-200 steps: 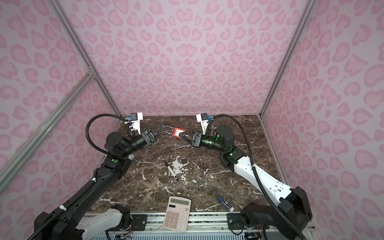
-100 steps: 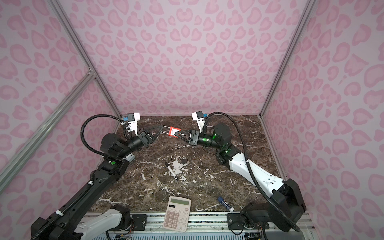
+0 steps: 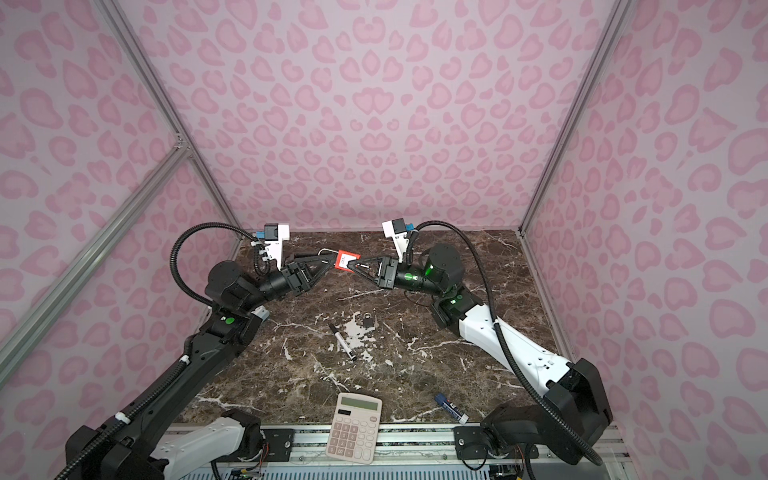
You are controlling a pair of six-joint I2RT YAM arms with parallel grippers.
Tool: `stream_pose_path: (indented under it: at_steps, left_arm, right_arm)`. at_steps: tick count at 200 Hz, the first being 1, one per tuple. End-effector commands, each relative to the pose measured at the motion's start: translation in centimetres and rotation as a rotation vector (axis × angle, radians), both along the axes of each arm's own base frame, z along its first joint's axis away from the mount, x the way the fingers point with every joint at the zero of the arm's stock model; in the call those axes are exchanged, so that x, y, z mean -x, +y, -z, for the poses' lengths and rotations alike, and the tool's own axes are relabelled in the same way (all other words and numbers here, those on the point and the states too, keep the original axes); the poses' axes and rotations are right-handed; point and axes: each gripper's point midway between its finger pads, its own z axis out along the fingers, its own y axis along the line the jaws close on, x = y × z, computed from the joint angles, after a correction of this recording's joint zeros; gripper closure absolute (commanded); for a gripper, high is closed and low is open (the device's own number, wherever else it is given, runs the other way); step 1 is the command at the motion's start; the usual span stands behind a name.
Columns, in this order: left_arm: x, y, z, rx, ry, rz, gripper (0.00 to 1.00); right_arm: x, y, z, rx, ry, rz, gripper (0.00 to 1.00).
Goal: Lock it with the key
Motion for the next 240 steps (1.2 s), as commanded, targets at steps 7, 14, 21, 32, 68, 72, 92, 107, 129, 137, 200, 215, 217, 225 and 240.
stream_pose_path:
  at_steps: [7, 14, 21, 32, 68, 72, 92, 107, 129, 137, 200, 215, 217, 225, 240]
  left_arm:
    - [1.2, -0.9, -1.6, 0.024, -0.047, 0.065, 0.48]
    - [1.4, -1.0, -1.6, 0.025, -0.048, 0.070, 0.48]
    - [1.5, -1.2, -1.6, 0.025, -0.050, 0.074, 0.47]
    - [1.6, -1.4, -1.5, 0.024, -0.047, 0.080, 0.47]
    - [1.4, -1.9, -1.1, 0.026, -0.036, 0.085, 0.52]
    - [1.4, -2.0, -1.1, 0.028, -0.036, 0.084, 0.52]
    - [1.4, -2.0, -1.3, 0.030, -0.037, 0.087, 0.59]
    - [1.5, -1.9, -1.5, 0.033, -0.042, 0.088, 0.59]
    - [1.6, -1.7, -1.7, 0.036, -0.052, 0.074, 0.49]
    - [1.6, -1.6, -1.7, 0.039, -0.054, 0.067, 0.47]
    - [1.6, -1.3, -2.2, 0.055, -0.074, 0.050, 0.46]
    - [1.6, -1.6, -2.0, 0.052, -0.063, 0.066, 0.52]
    - [1.7, -1.6, -1.9, 0.052, -0.061, 0.070, 0.53]
    - [1.6, -1.7, -1.8, 0.052, -0.056, 0.074, 0.58]
    - [1.6, -1.7, -1.8, 0.054, -0.053, 0.077, 0.65]
  right_arm:
    - [-0.2, 0.1, -0.5, -0.010, -0.028, 0.008, 0.92]
    - [-0.3, 0.1, -0.5, -0.011, -0.028, 0.012, 0.92]
    - [-0.3, 0.1, -0.5, -0.012, -0.029, 0.015, 0.92]
    - [-0.2, 0.3, -0.7, -0.017, -0.031, 0.010, 0.92]
    - [-0.2, 1.0, -0.9, -0.011, -0.032, -0.014, 0.92]
    - [-0.2, 1.0, -0.9, -0.011, -0.033, -0.016, 0.92]
    - [-0.2, 0.9, -0.8, -0.009, -0.039, -0.009, 0.92]
    - [-0.2, 0.9, -0.7, -0.007, -0.037, -0.011, 0.91]
    - [-0.3, 0.8, -0.5, -0.003, -0.033, -0.005, 0.92]
    - [-0.3, 0.7, -0.4, -0.002, -0.032, -0.003, 0.92]
    - [0.0, 0.6, -0.4, -0.002, -0.031, -0.010, 0.92]
    - [0.2, 0.8, -0.3, -0.001, -0.030, -0.018, 0.92]
    - [0.2, 0.8, -0.3, -0.001, -0.031, -0.019, 0.92]
    - [0.3, 0.9, -0.3, -0.001, -0.031, -0.024, 0.92]
    - [0.4, 1.1, -0.3, 0.000, -0.031, -0.031, 0.91]
